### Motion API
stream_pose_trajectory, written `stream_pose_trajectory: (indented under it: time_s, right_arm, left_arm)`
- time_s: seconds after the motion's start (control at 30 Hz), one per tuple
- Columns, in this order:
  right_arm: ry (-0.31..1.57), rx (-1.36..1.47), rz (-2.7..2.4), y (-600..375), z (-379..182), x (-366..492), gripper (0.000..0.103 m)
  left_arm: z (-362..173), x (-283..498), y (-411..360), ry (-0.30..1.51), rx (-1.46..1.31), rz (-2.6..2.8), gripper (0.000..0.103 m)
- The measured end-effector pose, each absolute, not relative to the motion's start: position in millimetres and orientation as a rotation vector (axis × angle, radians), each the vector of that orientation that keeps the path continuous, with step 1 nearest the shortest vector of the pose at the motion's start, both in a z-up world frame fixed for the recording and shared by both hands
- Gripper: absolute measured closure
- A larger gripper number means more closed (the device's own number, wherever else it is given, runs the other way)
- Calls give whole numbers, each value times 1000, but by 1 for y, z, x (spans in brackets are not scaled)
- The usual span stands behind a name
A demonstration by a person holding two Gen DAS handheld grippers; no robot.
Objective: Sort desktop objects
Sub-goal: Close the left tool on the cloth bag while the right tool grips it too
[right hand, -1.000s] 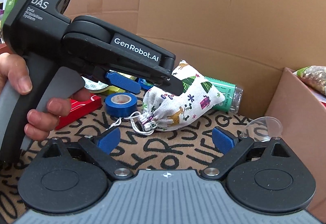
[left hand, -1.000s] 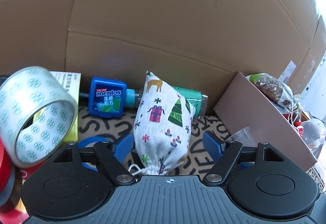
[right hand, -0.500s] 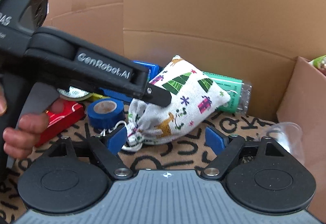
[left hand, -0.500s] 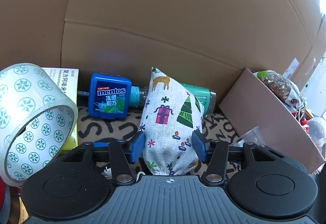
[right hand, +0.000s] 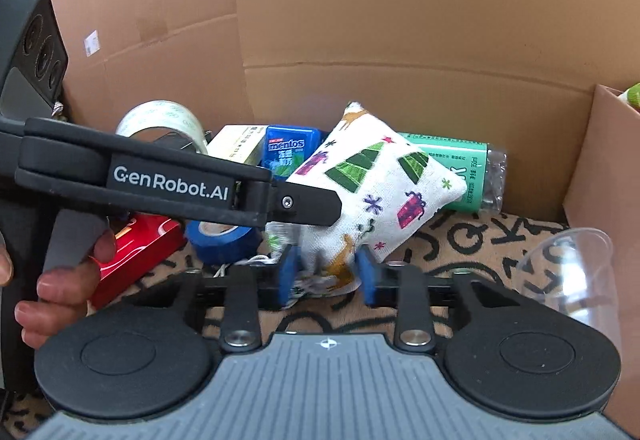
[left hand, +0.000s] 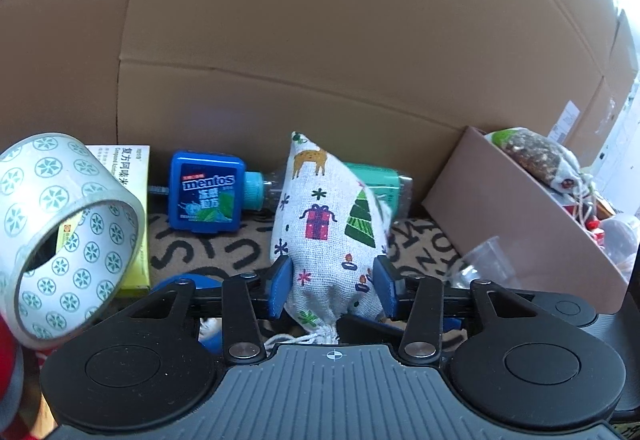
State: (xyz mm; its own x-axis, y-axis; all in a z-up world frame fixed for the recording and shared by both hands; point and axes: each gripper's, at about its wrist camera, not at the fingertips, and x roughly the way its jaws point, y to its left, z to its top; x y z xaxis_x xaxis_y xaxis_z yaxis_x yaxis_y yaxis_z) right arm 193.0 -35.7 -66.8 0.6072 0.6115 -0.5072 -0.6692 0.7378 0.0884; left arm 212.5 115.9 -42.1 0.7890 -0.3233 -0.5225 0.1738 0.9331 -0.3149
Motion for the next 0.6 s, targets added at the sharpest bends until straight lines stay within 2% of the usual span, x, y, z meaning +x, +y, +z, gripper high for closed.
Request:
stream_pose_trajectory:
  time_s: [0.13,0.33,0.4,0.43,0.47,0.5,0.6]
  right_arm:
    - [551,-112,749,-47,-62,182,78]
    - [550,-119,773,-66,-52,149,79]
    - [546,-131,779,-74,-49,133,81]
    - [546,-133,779,-78,-48,127,82]
    - [547,-132,779,-83,-47,122,90]
    - [547,-124,778,-89,-46,116,93]
    - [554,-57,728,-108,-45,113,92]
  left_arm:
    - [-38,200,107,613,-257,-259,62]
    - [-31,167,95,648,-283,-261,64]
    - [-29,150,90,654,-282,-275,62]
    - [-28,141,88,656,-283,-286,55]
    - [-28,133,85,655,-280,-294,54]
    - [-27,125,83,655,-279,-299,54]
    - [-28,117,84,646,-286,-273,50]
